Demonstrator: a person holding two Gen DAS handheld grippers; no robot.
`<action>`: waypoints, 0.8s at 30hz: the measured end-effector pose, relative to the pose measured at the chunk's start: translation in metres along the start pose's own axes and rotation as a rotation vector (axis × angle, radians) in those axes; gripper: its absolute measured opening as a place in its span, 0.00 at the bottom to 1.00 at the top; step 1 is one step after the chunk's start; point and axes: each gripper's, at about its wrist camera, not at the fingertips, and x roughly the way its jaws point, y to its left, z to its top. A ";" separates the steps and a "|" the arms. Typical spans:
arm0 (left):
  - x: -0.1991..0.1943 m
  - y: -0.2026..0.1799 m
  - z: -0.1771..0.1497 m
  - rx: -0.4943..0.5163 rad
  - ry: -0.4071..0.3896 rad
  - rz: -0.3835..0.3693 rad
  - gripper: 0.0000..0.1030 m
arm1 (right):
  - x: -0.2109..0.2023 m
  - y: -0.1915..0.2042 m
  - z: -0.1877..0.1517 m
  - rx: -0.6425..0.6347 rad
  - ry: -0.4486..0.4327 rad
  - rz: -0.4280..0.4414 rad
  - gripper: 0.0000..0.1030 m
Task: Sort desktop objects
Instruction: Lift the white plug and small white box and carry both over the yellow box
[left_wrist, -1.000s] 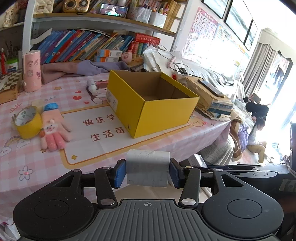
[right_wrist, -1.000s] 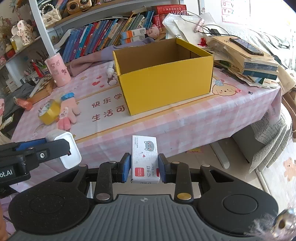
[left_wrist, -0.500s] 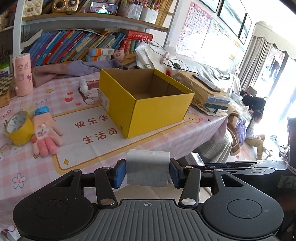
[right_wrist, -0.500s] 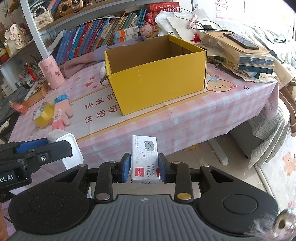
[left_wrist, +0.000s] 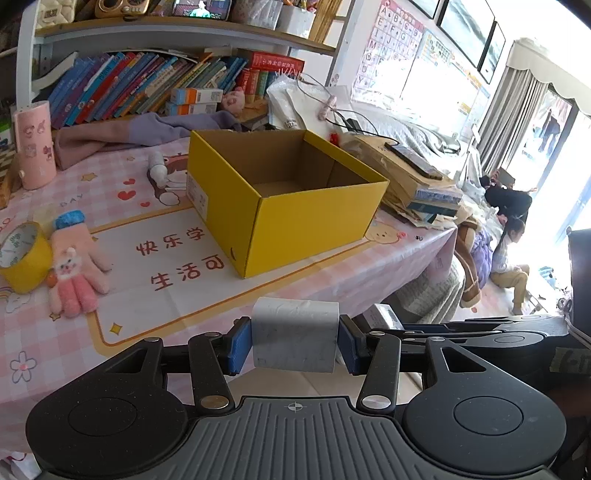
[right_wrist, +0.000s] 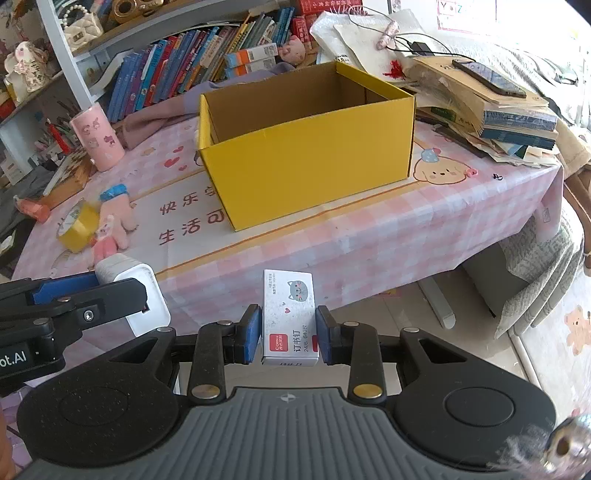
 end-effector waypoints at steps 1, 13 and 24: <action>0.002 -0.001 0.001 0.001 0.003 -0.001 0.46 | 0.001 -0.002 0.001 0.002 0.004 0.000 0.28; 0.035 -0.022 0.018 0.051 0.042 -0.022 0.46 | 0.018 -0.028 0.018 0.022 0.036 0.012 0.28; 0.072 -0.052 0.040 0.063 0.045 -0.026 0.46 | 0.031 -0.070 0.047 0.025 0.046 0.010 0.28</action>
